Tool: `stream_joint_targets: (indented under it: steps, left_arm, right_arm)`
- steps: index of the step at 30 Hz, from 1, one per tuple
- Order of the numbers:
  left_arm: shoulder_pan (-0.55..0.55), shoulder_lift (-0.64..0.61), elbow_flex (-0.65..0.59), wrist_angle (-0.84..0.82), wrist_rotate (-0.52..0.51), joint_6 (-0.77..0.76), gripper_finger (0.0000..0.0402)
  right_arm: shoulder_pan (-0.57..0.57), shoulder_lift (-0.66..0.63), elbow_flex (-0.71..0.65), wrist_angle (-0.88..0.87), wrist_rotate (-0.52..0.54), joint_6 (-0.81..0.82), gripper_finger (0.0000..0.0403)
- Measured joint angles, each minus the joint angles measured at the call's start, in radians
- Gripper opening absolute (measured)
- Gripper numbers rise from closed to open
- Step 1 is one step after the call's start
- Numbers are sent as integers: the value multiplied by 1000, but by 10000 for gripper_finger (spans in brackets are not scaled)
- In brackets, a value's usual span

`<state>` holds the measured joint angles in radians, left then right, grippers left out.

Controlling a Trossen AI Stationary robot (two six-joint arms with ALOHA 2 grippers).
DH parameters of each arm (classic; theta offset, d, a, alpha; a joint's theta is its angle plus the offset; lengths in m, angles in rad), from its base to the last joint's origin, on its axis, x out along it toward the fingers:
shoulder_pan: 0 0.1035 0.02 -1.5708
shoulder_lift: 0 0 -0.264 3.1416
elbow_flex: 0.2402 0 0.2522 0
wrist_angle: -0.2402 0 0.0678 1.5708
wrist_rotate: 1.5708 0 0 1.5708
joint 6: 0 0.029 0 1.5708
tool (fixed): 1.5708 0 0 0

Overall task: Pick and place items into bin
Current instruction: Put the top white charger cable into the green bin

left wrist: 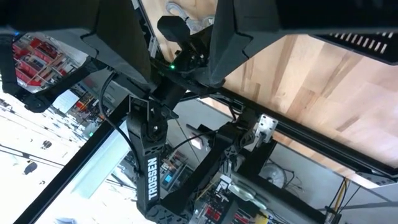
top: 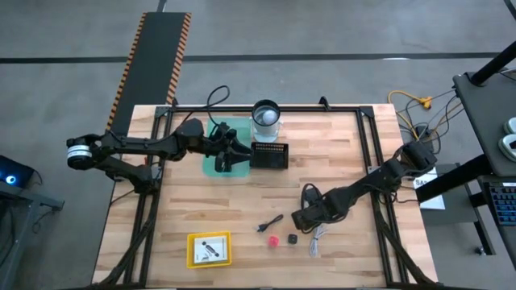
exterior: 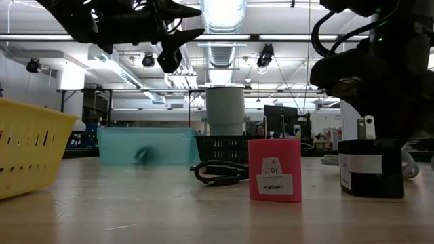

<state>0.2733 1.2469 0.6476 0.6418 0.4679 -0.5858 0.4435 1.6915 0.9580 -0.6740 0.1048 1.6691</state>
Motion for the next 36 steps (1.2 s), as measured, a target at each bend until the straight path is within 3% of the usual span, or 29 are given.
stream_joint_targets:
  steps: [6,13,16,19,23,26,33,36]
  left_arm:
    - [0,0,0,-1,2,-2,148]
    - [0,0,0,-3,2,-7,148]
    - [0,0,0,-3,2,-10,148]
    - [0,0,2,-1,2,-10,148]
    - [-1,0,14,12,-9,19,148]
    - [-2,0,26,12,-12,80,150]
    - [-2,0,48,128,-20,126,210]
    - [-2,3,67,110,-113,124,241]
  right_arm:
    - [1,-71,15,-2,102,0,9]
    - [2,-231,45,25,499,-138,9]
    - [1,-306,52,108,685,-283,9]
    - [-5,-366,52,246,795,-495,9]
    - [-30,-408,53,471,811,-815,9]
    - [-55,-412,53,582,801,-962,9]
    - [-124,-390,52,604,702,-994,9]
    - [-148,-371,52,619,680,-994,9]
